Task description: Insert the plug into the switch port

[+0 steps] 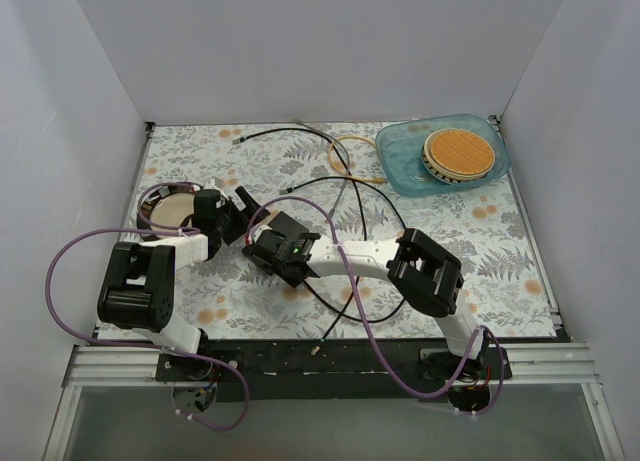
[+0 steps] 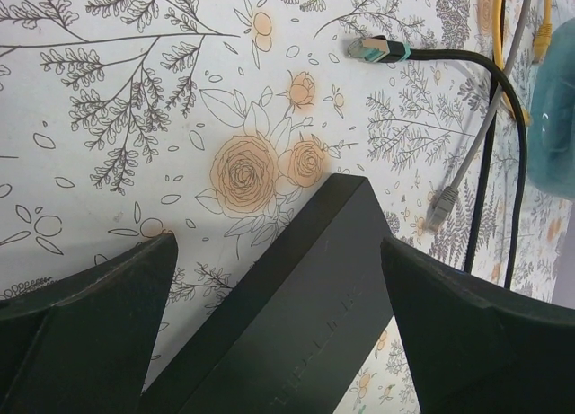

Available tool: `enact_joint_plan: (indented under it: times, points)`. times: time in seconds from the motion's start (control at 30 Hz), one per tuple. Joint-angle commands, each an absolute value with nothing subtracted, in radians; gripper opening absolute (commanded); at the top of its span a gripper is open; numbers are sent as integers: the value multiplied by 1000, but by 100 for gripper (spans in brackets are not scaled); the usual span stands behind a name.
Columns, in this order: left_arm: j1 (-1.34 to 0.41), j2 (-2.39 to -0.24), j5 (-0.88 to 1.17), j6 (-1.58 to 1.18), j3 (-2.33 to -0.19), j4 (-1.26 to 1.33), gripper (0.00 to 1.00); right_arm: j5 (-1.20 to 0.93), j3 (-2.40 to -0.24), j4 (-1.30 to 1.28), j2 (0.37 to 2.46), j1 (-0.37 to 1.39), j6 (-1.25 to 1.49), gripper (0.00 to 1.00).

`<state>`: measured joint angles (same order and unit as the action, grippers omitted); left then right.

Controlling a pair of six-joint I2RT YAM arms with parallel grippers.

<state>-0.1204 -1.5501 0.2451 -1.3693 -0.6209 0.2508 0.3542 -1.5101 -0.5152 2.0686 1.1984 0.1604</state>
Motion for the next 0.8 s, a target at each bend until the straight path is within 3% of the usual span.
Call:
enact_joint_plan:
  times: [0.0, 0.77]
  points:
    - [-115, -1569, 268, -1361, -607, 238, 98, 365, -1558, -538, 2091, 1206, 169, 1]
    - [-117, -1594, 339, -1356, -624, 236, 98, 391, -1729, -696, 2181, 1212, 167, 1]
